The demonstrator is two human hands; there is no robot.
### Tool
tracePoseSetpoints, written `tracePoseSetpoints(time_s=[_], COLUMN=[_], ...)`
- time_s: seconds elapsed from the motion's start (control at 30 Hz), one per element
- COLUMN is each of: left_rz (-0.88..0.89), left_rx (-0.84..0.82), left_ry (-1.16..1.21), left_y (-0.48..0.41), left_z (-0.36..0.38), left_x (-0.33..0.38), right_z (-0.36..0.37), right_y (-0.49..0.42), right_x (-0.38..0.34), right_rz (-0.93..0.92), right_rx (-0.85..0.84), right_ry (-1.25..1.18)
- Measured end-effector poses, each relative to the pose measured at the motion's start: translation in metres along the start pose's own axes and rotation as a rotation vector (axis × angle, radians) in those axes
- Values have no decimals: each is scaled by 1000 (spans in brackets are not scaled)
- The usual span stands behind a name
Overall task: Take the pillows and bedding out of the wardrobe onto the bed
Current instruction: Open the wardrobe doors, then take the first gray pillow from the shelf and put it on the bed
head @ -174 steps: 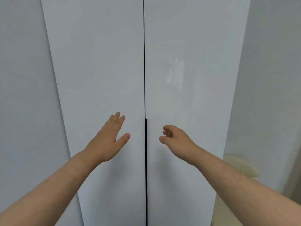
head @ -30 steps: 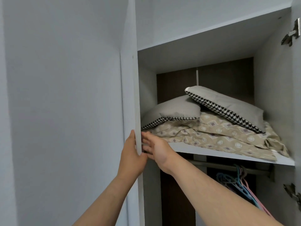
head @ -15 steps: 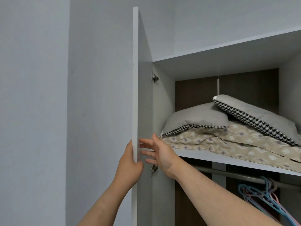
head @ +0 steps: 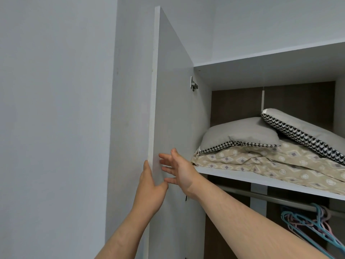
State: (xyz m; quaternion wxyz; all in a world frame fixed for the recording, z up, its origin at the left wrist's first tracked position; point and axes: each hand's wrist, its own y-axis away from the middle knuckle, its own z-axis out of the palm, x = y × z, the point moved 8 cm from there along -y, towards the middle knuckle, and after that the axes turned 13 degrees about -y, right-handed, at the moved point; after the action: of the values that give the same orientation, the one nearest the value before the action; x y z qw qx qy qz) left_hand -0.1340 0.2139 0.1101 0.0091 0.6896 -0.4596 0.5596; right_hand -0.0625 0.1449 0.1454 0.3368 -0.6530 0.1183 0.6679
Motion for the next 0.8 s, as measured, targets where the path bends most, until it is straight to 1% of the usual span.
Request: tracePoseSetpoints(time_s=[0.1,0.23,0.33,0.37,0.5,0.6,0.7,0.8], left_rz=[-16,32,198,265,433,489,544,610], left_rx=[42,125,256,263,203,154,76,21], left_ry=[-105,-164,-225,-216,-150,-101,-45,6], left_y=[3,12,23,26,22,12,1,-3], left_z=[-6,-13,-16,-14,13,45,91,138], left_x=[-6,-2,22,33,65,85,116,156], right_z=[-2,-23,-48,-58,-117,-167,-223,-274], right_y=[-1,3,12,17,45,76,115,151], right_x=[2,-1,-6,-9,-31,-54,-79,-101], right_rz=[-9,-26,-47,-67,-196,-291,-359,-384], right_rx=[19,82,136,164,342,507,681,791], right_ry=[2,6,30,50,203,280,338,392])
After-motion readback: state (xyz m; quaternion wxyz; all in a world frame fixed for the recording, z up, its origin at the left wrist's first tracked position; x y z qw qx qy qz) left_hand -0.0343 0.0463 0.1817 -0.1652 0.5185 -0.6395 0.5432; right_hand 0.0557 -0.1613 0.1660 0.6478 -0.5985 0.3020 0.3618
